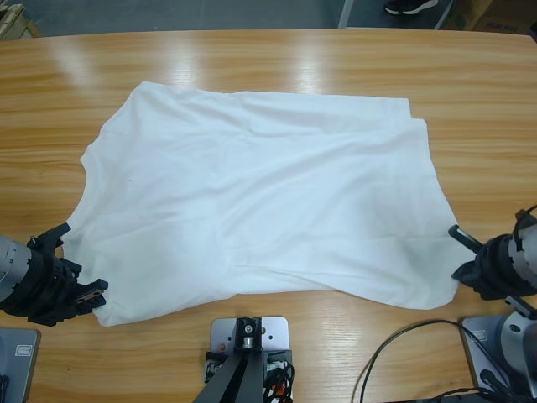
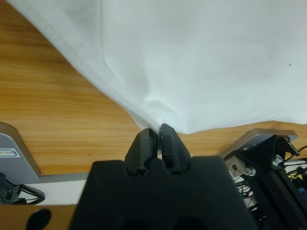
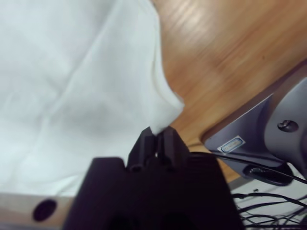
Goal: Fold clothes
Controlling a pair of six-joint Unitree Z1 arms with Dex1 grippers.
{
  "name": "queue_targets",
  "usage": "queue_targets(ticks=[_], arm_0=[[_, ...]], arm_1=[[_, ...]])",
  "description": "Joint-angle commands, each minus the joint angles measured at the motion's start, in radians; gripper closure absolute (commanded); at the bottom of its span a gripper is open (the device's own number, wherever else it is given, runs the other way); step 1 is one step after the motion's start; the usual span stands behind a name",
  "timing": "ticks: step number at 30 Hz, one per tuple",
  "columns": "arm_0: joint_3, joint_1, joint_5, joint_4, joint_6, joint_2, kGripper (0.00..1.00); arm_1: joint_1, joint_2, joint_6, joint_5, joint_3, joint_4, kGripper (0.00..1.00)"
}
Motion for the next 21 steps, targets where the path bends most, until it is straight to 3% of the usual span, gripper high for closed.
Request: queue_targets(ticks=[1,11,21], arm_0=[[-0.025,0.015,-0.006,0.010,-0.007,-0.028,1.000],[-0.230,0.205,-0.007,0.066,0.083,0.066,1.000],[-0.259,0.328,-0.004,0.090,0.149,0.098,1.000]], arm_1=[[0.008,0.093,-0.084,0.036,-0.042,0.042,1.000],[-0.245,0.170,-0.304,0.055,-0.103,0.038,1.000],[-0.433,0.274,-0.513,0.085,-0.244,0.054,1.000]])
